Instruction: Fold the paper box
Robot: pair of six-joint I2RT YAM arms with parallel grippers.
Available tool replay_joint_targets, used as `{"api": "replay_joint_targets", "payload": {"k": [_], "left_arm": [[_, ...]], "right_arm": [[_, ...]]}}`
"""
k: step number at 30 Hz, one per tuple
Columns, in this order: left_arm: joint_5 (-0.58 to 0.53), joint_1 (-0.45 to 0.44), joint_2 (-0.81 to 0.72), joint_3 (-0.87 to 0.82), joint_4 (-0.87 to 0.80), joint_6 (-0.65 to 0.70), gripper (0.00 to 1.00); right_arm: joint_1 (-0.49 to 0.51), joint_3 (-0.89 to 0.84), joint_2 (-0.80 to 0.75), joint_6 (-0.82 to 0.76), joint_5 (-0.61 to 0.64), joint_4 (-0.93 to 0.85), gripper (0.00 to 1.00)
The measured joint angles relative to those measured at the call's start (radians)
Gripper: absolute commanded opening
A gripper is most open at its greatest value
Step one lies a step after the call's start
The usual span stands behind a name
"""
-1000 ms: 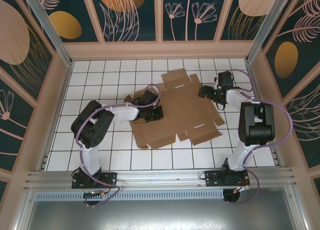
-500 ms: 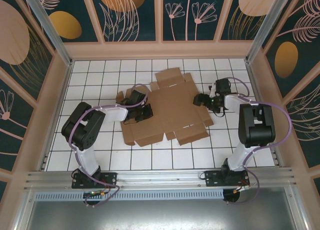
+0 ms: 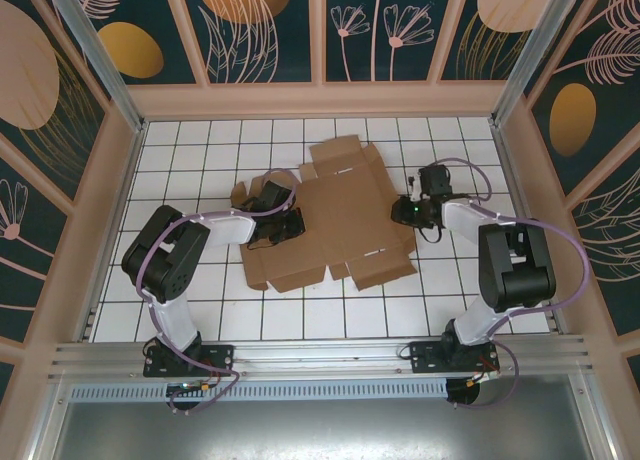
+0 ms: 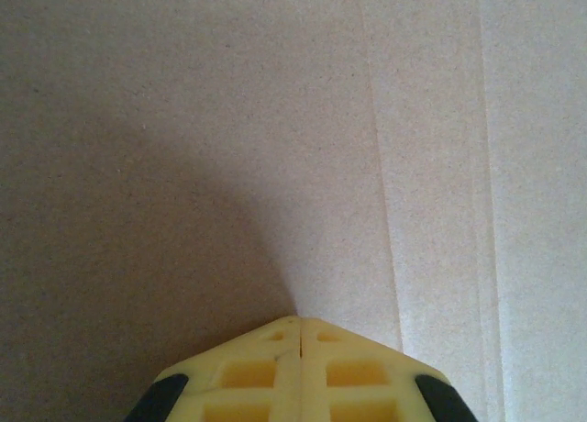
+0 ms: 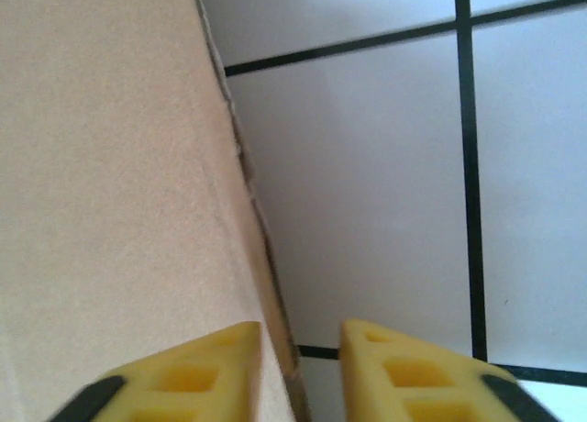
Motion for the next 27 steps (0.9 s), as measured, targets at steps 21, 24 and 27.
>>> {"api": "replay_joint_targets", "payload": {"k": [21, 24, 27], "left_arm": [[-0.003, 0.000, -0.013, -0.007, -0.016, 0.000, 0.04], [-0.001, 0.003, -0.013, -0.009, -0.014, 0.000, 0.04], [-0.002, 0.003, -0.013, -0.009, -0.007, 0.000, 0.04]], "right_arm": [[0.315, 0.108, 0.101, -0.288, 0.655, -0.054, 0.05], [0.262, 0.104, 0.085, -0.262, 0.545, -0.044, 0.10], [0.087, 0.037, 0.010, -0.193, 0.228, 0.039, 0.14]]}}
